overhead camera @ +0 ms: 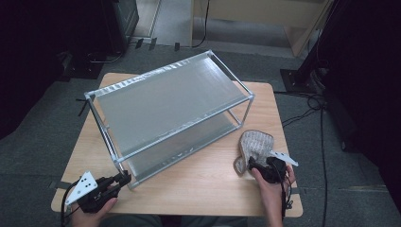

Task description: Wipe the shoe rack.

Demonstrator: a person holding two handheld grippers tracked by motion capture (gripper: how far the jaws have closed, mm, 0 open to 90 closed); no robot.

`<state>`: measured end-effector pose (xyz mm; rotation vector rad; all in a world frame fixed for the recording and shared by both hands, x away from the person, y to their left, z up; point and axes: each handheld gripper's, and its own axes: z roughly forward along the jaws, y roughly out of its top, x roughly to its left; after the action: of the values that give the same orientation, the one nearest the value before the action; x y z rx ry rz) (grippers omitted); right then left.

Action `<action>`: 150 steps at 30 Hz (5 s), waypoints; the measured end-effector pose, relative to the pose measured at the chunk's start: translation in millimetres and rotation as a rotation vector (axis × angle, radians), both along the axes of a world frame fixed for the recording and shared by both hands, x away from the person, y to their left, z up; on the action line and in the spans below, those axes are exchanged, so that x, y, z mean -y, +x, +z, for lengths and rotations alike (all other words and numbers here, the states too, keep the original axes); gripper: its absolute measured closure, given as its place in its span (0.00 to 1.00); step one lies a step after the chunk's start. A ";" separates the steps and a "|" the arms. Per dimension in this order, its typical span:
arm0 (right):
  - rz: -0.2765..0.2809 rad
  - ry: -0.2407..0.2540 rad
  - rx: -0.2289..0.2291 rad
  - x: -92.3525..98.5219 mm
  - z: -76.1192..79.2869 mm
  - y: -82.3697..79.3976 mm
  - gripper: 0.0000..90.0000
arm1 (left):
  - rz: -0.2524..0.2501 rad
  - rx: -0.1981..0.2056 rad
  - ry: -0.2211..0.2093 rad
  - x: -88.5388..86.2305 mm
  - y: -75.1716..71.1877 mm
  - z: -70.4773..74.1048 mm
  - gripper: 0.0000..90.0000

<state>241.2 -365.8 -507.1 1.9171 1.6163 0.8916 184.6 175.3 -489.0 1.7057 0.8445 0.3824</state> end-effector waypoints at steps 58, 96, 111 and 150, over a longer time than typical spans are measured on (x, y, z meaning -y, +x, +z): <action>0.105 -0.058 0.689 -72.7 173.5 47.8 0.79 | -0.023 -0.012 -0.004 2.3 4.3 -0.6 0.87; 0.124 -0.117 0.496 -66.8 137.2 57.0 0.46 | -0.002 -0.005 0.003 -0.1 3.9 -0.8 0.87; 0.035 -0.135 0.515 -70.7 130.6 54.6 0.74 | 0.001 -0.004 0.005 0.1 4.1 -0.7 0.87; 0.579 0.084 0.603 -250.5 123.4 -14.9 0.75 | -0.028 -0.005 0.006 12.6 2.4 -0.8 0.88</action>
<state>226.4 -115.3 -383.7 1.0444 1.7577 1.5977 187.1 162.6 -489.8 1.7231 0.8226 0.3624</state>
